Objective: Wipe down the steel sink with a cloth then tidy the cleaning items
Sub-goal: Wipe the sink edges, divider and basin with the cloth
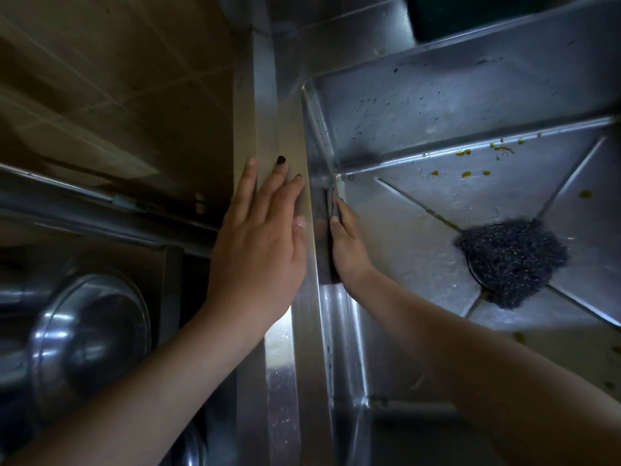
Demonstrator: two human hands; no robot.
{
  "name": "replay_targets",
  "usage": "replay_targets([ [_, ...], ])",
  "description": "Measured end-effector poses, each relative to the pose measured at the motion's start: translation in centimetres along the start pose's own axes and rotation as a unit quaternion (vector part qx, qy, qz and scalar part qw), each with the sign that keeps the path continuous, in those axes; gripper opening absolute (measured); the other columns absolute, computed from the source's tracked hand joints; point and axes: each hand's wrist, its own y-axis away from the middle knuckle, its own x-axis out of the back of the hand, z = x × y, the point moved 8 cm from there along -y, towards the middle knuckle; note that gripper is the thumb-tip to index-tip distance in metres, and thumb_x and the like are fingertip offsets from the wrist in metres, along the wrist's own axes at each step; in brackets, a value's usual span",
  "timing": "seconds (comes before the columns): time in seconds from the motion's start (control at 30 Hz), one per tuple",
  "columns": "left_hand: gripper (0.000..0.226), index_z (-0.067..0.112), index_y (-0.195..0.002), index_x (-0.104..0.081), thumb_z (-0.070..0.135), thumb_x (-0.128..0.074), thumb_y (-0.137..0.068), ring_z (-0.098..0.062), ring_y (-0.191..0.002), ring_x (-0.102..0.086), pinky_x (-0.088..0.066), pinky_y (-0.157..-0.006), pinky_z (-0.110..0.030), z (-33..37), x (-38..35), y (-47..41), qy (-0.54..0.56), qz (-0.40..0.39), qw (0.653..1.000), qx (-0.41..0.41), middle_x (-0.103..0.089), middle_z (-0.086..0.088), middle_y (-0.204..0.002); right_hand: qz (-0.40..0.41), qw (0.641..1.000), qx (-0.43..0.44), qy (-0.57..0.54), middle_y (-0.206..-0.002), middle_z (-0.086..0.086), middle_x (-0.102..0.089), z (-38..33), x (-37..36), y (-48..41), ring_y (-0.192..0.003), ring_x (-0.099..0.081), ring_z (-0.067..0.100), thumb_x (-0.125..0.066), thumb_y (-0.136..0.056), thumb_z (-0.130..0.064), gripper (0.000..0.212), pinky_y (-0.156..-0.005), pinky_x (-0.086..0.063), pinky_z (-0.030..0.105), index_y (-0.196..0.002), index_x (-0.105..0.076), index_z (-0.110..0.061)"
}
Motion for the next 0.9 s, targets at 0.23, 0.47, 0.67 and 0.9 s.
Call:
replay_targets([
  [0.23, 0.056, 0.012, -0.139, -0.038, 0.033, -0.019, -0.09, -0.022, -0.144, -0.007, -0.001, -0.114, -0.026, 0.1, 0.1, 0.1, 0.004, -0.013, 1.0, 0.003, -0.028, -0.004, -0.152, 0.014, 0.996, -0.072, 0.05, -0.136, -0.001, -0.051, 5.1, 0.5, 2.3, -0.126, -0.046, 0.023, -0.035, -0.079, -0.041, 0.055, -0.11, -0.032, 0.044, -0.131, -0.049, -0.029],
  [0.47, 0.052, 0.013, -0.141, -0.035, 0.027, -0.025, -0.091, -0.02, -0.145, -0.001, 0.003, -0.114, -0.025, 0.2, 0.1, 0.0, 0.019, -0.026, 0.999, 0.003, -0.023, -0.001, -0.154, -0.011, 0.994, -0.1, 0.032, -0.097, 0.009, -0.063, 1.7, 2.3, 3.0, -0.086, -0.058, 0.021, -0.043, -0.095, -0.008, 0.029, -0.077, -0.049, 0.028, -0.12, -0.058, -0.01],
  [0.67, 0.045, 0.016, -0.143, -0.031, 0.023, -0.033, -0.098, -0.019, -0.145, 0.002, 0.004, -0.114, -0.026, 0.1, 0.0, 0.2, 0.031, -0.034, 0.999, 0.002, -0.019, 0.0, -0.155, -0.005, 0.998, -0.049, -0.036, -0.084, 0.0, -0.066, -2.6, 4.9, 5.2, -0.065, -0.058, -0.004, -0.043, -0.097, -0.006, 0.025, -0.058, -0.045, 0.007, -0.114, -0.061, -0.007],
  [0.9, 0.052, 0.026, -0.147, -0.017, 0.037, -0.03, -0.098, -0.017, -0.143, 0.014, 0.007, -0.114, -0.044, -0.3, -0.6, 0.3, -0.008, -0.123, 0.992, 0.017, -0.002, 0.005, -0.157, -0.044, 0.99, -0.046, -0.127, -0.086, -0.002, -0.066, -6.5, 5.2, 9.6, -0.071, -0.063, 0.003, -0.046, -0.095, -0.003, 0.025, -0.068, -0.05, 0.014, -0.114, -0.061, -0.008],
])
